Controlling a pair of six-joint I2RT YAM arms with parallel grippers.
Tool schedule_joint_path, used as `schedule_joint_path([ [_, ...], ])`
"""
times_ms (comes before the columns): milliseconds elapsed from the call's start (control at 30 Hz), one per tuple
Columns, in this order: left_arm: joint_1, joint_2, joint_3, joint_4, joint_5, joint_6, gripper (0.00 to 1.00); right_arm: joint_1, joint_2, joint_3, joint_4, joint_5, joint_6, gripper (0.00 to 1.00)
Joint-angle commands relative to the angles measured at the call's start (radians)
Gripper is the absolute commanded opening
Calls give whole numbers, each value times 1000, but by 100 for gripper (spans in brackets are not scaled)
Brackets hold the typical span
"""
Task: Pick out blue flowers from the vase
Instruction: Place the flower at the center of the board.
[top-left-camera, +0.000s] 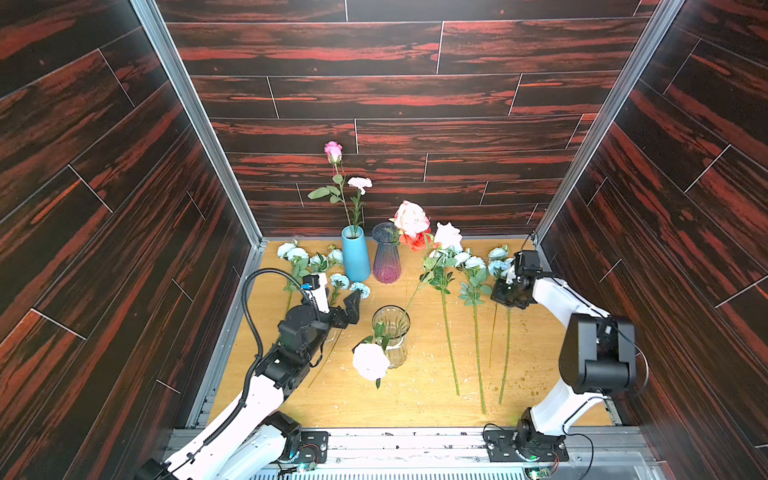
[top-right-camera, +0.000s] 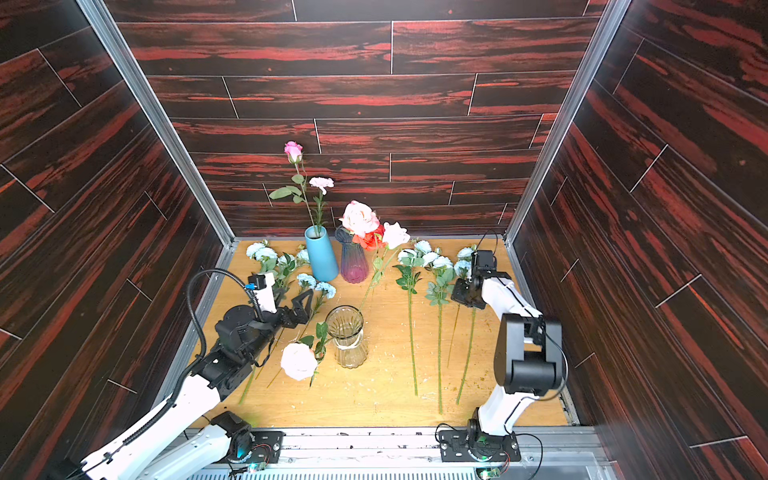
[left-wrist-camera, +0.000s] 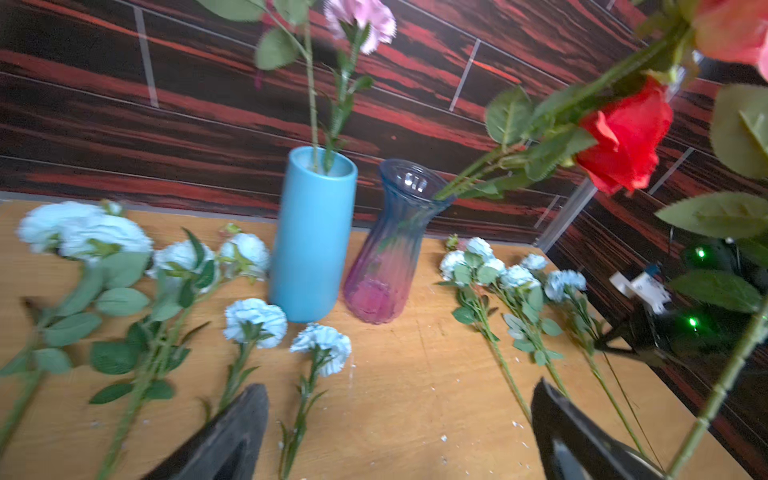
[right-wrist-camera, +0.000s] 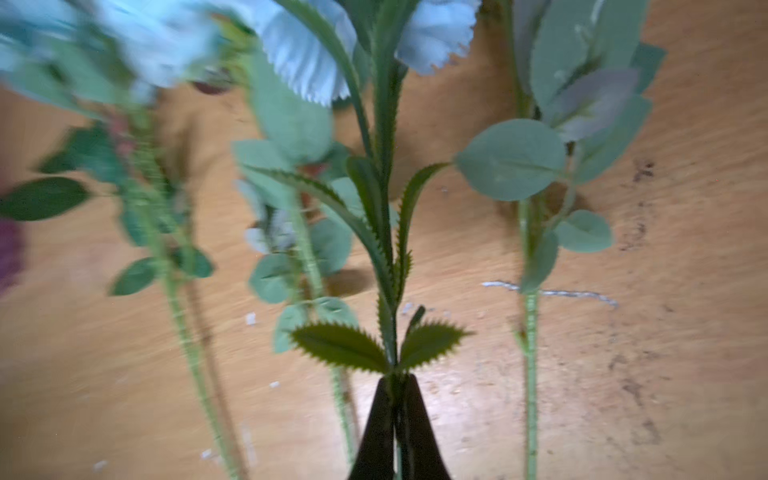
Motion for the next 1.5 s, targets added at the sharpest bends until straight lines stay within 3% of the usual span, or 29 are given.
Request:
schedule_joint_path([
  [0, 24, -19, -10, -32, -80, -19, 100, 38, 77, 41, -98, 150, -52, 0],
  [100, 52, 1, 7, -52, -56, -41, 100, 71, 111, 58, -107, 210, -57, 0],
  [167, 65, 31, 65, -126, -15, -49, 100, 80, 105, 52, -97, 216, -52, 12],
  [267, 71, 90, 225, -378, 63, -23, 93, 88, 21, 5, -44, 193, -36, 23],
  [433, 71, 120, 354, -592, 246, -40, 82, 143, -178, -96, 67, 119, 2, 27],
  [567, 46, 190, 500, -824, 409, -20, 74, 204, -229, -196, 218, 96, 33, 29],
  [700, -7, 235, 562, -976, 371, 8, 73, 234, -208, -293, 368, 65, 30, 32],
  [867, -24, 282, 570, -987, 401, -10, 68, 234, -162, -323, 446, 8, 29, 37],
  [1067, -67, 393, 650, -1049, 367, 14, 59, 238, -162, -332, 464, -6, 28, 37],
  [1467, -106, 523, 751, -1069, 367, 33, 55, 242, -147, -320, 456, -10, 26, 37],
])
